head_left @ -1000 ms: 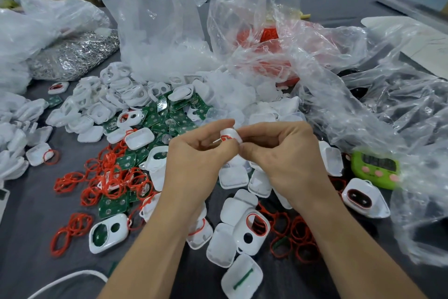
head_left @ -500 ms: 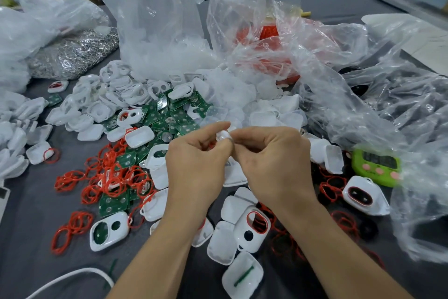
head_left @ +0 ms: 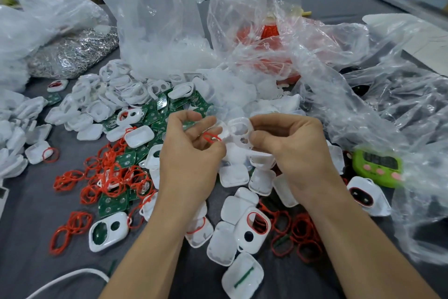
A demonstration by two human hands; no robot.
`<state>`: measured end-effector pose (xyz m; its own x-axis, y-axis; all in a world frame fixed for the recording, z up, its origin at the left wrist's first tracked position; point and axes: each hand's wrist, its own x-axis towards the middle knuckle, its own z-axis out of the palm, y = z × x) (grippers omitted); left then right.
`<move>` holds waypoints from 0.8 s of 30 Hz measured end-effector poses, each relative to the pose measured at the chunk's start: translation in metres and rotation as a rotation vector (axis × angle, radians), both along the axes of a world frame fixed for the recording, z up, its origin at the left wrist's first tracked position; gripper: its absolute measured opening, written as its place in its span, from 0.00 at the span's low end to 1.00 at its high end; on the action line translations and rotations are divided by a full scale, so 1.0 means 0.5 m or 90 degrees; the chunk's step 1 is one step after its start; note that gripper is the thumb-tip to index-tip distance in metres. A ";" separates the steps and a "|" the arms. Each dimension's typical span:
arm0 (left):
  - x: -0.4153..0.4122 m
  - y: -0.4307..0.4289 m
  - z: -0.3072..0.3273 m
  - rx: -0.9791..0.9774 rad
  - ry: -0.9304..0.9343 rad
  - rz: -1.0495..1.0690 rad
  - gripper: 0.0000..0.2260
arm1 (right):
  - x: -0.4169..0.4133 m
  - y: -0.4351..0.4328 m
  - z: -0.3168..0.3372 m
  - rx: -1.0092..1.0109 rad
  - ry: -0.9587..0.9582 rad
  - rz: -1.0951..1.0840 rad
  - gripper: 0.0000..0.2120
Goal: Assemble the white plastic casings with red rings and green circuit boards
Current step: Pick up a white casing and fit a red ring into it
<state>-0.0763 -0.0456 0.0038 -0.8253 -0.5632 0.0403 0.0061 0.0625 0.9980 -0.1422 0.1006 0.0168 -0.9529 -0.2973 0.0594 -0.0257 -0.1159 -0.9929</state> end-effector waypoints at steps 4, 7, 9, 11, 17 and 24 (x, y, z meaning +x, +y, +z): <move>0.003 -0.003 0.005 -0.022 0.006 -0.011 0.20 | -0.008 0.006 -0.003 0.105 -0.060 0.000 0.14; 0.007 -0.001 0.010 -0.050 0.004 -0.005 0.12 | 0.000 0.003 -0.015 0.321 0.122 -0.095 0.06; 0.006 0.000 0.011 -0.021 0.019 -0.008 0.07 | 0.011 -0.001 -0.012 0.390 0.264 -0.155 0.06; 0.003 0.000 0.011 0.021 0.024 -0.025 0.06 | 0.020 -0.003 -0.005 0.334 0.311 -0.136 0.10; 0.000 -0.006 -0.006 -0.007 -0.030 -0.096 0.11 | 0.030 -0.009 -0.011 0.387 0.445 -0.025 0.16; 0.009 -0.009 0.008 -0.118 -0.075 -0.007 0.17 | 0.000 0.013 -0.014 0.334 0.299 -0.085 0.13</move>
<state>-0.0717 -0.0500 0.0077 -0.8369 -0.5455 0.0450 -0.1086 0.2461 0.9631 -0.1421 0.1072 0.0096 -0.8922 -0.2817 0.3530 -0.4443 0.4072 -0.7980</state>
